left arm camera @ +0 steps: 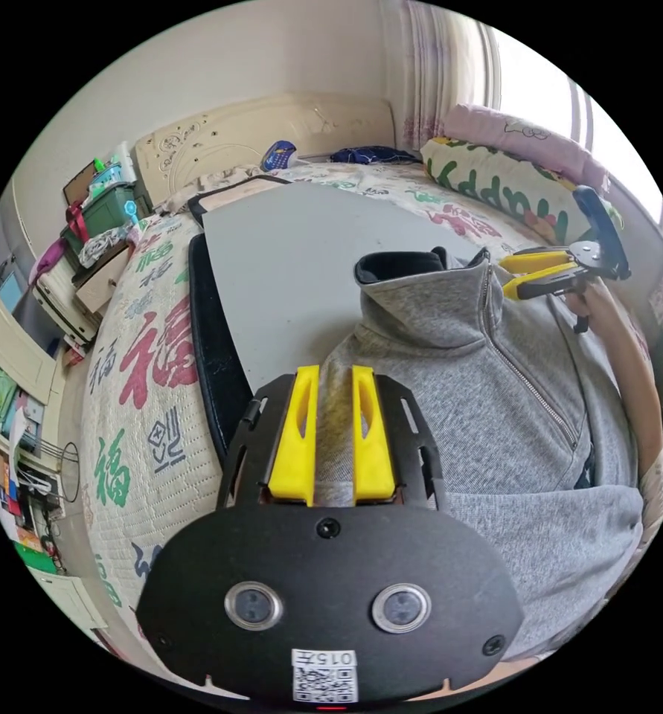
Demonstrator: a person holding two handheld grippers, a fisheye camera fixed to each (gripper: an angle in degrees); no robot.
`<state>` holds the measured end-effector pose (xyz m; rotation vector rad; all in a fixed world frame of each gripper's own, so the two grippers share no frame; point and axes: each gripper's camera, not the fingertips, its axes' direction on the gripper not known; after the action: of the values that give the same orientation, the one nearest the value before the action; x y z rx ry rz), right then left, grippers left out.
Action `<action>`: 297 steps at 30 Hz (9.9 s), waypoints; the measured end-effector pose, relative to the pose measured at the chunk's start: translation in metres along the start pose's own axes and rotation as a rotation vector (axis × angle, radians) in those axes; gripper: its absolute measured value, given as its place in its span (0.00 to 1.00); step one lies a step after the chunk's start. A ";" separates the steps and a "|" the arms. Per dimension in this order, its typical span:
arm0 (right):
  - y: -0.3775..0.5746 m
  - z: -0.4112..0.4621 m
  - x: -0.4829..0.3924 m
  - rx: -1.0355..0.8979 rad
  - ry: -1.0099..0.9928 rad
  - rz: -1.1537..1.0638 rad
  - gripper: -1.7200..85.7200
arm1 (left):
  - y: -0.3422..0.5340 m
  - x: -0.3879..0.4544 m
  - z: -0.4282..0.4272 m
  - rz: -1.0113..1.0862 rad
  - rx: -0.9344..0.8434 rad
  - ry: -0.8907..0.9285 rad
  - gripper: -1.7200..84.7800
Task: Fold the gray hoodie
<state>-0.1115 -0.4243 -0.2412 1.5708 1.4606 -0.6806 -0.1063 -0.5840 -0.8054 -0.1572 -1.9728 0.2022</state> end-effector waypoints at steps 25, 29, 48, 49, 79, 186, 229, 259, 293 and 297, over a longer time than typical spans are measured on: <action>0.521 -0.146 -0.050 0.326 -0.099 -0.372 0.05 | 0.439 0.169 -0.221 0.410 0.411 -0.067 0.02; 0.647 -0.085 -0.069 0.265 -0.027 -0.452 0.04 | 0.537 0.210 -0.198 0.414 0.320 -0.067 0.03; 0.854 0.063 -0.049 0.584 0.232 -0.294 0.12 | 0.673 0.292 -0.139 0.176 0.417 -0.147 0.14; 0.854 0.071 -0.043 0.602 0.252 -0.284 0.08 | 0.674 0.291 -0.138 0.173 0.425 -0.143 0.13; 0.884 0.198 0.154 0.627 0.162 -0.030 0.05 | 0.659 0.272 -0.182 -0.045 0.663 -0.155 0.03; 0.829 -0.044 0.251 0.648 0.052 0.237 0.05 | 0.186 0.497 0.116 0.471 -0.060 0.212 0.12; 1.025 -0.207 0.285 1.143 0.140 0.086 0.06 | 0.177 0.347 -0.015 0.160 0.459 0.631 0.03; 0.930 0.035 0.196 0.477 -0.417 -0.449 0.07 | 0.398 -0.034 -0.109 -0.354 0.393 0.650 0.12; 0.899 0.197 0.286 0.342 -0.391 -0.513 0.07 | 0.360 0.082 -0.118 -0.236 0.235 0.309 0.08; 0.901 0.234 0.269 0.309 -0.180 -0.540 0.07 | 0.346 0.105 -0.097 -0.218 0.125 0.281 0.09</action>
<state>0.8474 -0.4388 -0.3808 1.2871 1.7129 -1.3796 -0.0525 -0.2176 -0.7478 0.1059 -1.6774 0.1522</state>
